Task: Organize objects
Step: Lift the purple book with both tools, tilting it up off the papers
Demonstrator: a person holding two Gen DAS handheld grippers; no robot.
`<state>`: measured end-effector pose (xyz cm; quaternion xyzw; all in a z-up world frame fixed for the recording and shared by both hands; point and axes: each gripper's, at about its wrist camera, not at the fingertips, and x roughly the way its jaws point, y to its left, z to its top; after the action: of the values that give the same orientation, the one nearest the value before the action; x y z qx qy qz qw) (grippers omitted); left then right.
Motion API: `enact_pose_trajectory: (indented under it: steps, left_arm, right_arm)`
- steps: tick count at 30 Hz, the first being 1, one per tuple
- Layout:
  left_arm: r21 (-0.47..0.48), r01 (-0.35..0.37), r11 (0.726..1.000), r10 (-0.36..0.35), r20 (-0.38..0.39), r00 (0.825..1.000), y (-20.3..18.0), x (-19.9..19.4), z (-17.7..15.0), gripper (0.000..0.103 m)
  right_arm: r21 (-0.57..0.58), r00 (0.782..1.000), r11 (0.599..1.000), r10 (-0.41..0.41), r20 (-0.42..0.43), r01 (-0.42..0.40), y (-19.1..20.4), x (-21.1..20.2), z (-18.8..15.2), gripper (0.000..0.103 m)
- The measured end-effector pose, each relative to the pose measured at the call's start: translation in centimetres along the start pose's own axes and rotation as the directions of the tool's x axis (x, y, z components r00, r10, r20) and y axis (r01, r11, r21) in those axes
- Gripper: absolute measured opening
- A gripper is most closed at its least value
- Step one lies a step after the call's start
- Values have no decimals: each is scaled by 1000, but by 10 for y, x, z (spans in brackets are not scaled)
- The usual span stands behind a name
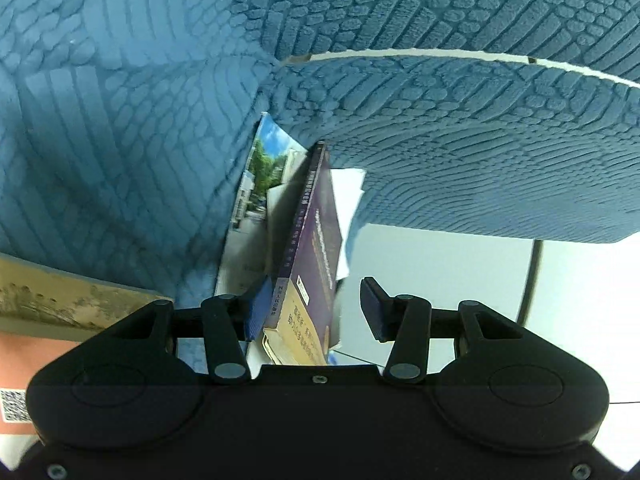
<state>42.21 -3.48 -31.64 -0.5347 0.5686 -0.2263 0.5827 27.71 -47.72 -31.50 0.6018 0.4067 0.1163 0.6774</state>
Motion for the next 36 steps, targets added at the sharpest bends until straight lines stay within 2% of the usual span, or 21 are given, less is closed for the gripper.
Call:
enact_pose_trajectory:
  steps: [3,7,12,16,20,23,28,34,35,36]
  left_arm:
    - [-5,-28,1000,28,1,1000,-1,4,-3,45]
    - [-43,-21,999,21,-5,1000,7,7,-6,45]
    - [52,-104,993,106,-26,994,-3,18,-11,45]
    - [120,-174,978,178,-24,984,-9,26,-17,45]
    - [123,-197,973,203,-36,979,-5,35,-21,48]
    - [107,-188,976,193,-33,981,-2,39,-24,50]
    - [49,-108,993,110,-31,993,2,36,-25,65]
    - [-6,-26,1000,26,-36,999,8,31,-26,65]
    - [-7,-17,1000,17,-36,999,7,31,-26,65]
    - [-5,-11,1000,11,-36,999,6,31,-27,65]
  right_arm:
    - [29,1000,999,29,1,-29,-1,-2,3,48]
    - [67,999,997,48,12,-49,-4,-5,6,48]
    - [113,992,986,124,20,-126,-6,-7,7,48]
    - [122,986,978,166,13,-167,-3,-7,6,47]
    - [134,986,977,165,15,-165,-4,-5,6,47]
    - [135,988,979,149,26,-151,-5,-8,8,47]
    - [114,993,987,111,38,-115,-8,-11,10,47]
    - [-33,997,998,-47,59,49,2,-13,8,48]
    - [-42,995,996,-81,60,83,1,-13,7,49]
    - [-45,993,993,-103,60,106,0,-14,6,55]
